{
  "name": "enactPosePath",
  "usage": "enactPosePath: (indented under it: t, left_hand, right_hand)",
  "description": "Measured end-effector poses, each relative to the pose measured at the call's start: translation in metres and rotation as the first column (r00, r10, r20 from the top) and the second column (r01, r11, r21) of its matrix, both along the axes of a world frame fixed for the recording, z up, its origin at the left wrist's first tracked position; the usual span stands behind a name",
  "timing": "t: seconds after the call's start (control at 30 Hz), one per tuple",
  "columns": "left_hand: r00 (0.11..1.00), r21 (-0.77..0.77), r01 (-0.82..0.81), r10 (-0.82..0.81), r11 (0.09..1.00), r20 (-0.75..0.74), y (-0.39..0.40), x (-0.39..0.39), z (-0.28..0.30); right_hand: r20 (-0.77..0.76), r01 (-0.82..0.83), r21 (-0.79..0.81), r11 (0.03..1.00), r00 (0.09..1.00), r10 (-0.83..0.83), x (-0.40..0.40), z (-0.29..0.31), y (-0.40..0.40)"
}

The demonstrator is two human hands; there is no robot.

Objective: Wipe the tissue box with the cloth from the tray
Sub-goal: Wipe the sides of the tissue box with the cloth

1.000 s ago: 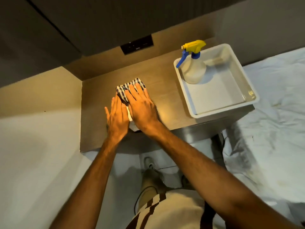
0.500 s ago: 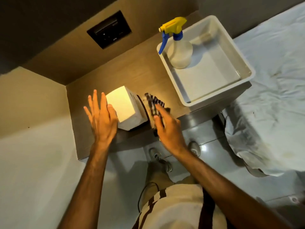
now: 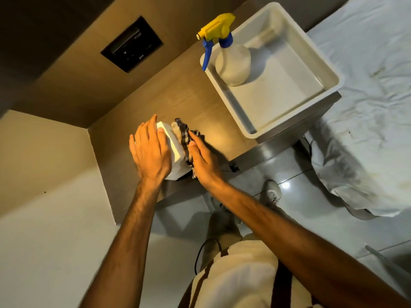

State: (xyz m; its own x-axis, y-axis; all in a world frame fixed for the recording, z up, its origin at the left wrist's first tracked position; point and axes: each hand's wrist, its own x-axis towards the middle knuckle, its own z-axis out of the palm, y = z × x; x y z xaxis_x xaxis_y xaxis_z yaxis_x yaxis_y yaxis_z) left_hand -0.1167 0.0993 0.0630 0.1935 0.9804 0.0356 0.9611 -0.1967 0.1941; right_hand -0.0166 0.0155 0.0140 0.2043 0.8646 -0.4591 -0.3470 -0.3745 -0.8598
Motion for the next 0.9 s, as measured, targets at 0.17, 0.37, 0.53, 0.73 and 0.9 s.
enactPosePath:
  t: [0.17, 0.37, 0.53, 0.73, 0.9]
  left_hand:
    - [1.000, 0.021, 0.020, -0.020, 1.000, 0.006, 0.001, 0.000, 0.001]
    - [0.999, -0.003, 0.010, -0.010, 1.000, 0.041, 0.000, -0.001, 0.000]
    - [0.999, -0.001, 0.020, -0.020, 1.000, 0.029, 0.000, -0.001, 0.001]
    - [0.998, -0.001, 0.034, -0.034, 0.999, 0.058, 0.000, 0.000, 0.001]
    - [0.999, 0.005, 0.044, -0.044, 0.999, 0.017, 0.000, -0.001, 0.001]
  right_hand:
    - [0.152, -0.117, 0.141, 0.983, 0.984, 0.095, 0.003, 0.020, 0.028]
    - [0.233, -0.194, -0.019, 0.981, 0.953, 0.193, 0.013, 0.000, 0.030]
    - [0.218, -0.126, 0.069, 0.990, 0.970, 0.108, -0.004, 0.007, -0.006]
    - [0.249, -0.248, 0.038, 0.968, 0.941, 0.231, 0.016, 0.012, 0.053]
    - [0.260, -0.176, -0.048, 0.983, 0.948, 0.182, 0.006, 0.010, 0.011]
